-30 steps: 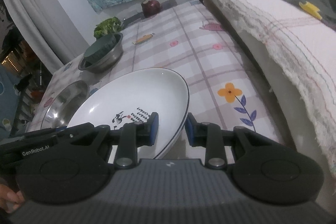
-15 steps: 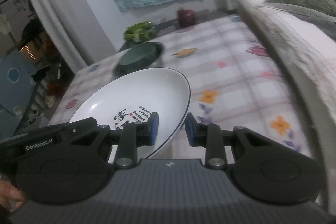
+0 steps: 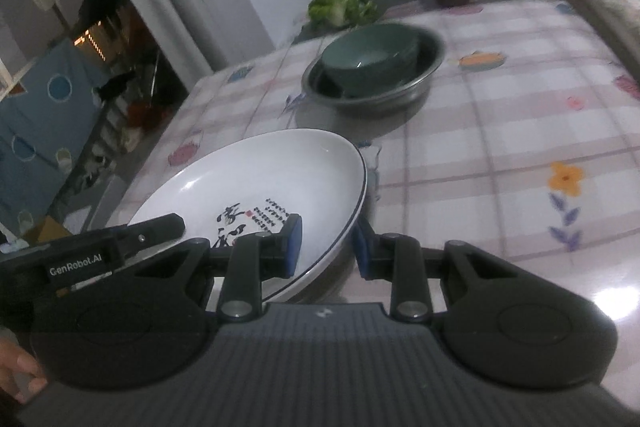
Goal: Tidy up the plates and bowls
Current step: 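Lower the white plate into the large steel basin with both tools, then open both tools to release the white plate and pull back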
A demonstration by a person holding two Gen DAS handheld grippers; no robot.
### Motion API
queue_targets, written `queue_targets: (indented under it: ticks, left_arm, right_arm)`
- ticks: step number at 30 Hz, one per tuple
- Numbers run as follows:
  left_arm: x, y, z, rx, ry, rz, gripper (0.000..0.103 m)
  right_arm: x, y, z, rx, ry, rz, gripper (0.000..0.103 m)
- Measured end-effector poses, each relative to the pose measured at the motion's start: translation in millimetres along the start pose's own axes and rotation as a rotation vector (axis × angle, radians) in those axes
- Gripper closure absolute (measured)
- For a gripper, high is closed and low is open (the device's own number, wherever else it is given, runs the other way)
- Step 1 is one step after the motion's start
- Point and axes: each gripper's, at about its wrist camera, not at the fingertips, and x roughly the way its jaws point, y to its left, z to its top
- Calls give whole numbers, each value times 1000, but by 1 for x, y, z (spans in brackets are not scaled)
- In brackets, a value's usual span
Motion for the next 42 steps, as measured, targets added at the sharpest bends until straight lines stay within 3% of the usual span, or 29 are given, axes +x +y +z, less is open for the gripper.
queue_targets:
  ticks: [11,13,15,21,23,26,29,33,38,42]
  left_arm:
    - [11,26,-2,14,41,-3,74]
    - [7,27,-1,26,22,1,70]
    - [3,28,1,41,2,5,57]
    - [10,32,7,44,12,18,42]
    - [16,31,8,44,23,17,39]
    - [27,27,11,59,41,27,37]
    - [44,22,14,66,83,29,37]
    - [62,16,15,52,147,5,45]
    - [64,6,15,53,168,23,42]
    - [62,3,14,33,195,-5,42]
  right_arm:
    - [34,12,0,8,65,-49,76]
    - [36,13,3,3,58,-69,74]
    - [37,12,6,16,50,-76,72]
    - [30,0,16,85,0,-45,59]
    - [27,-2,18,88,-23,-62,43]
    - [22,-8,17,87,-57,-90,33]
    - [25,-19,16,135,-39,-73,33]
    - [41,-32,12,203,17,-18,33]
    - [52,-31,11,204,66,64,33]
    - [50,-31,12,202,77,110,31]
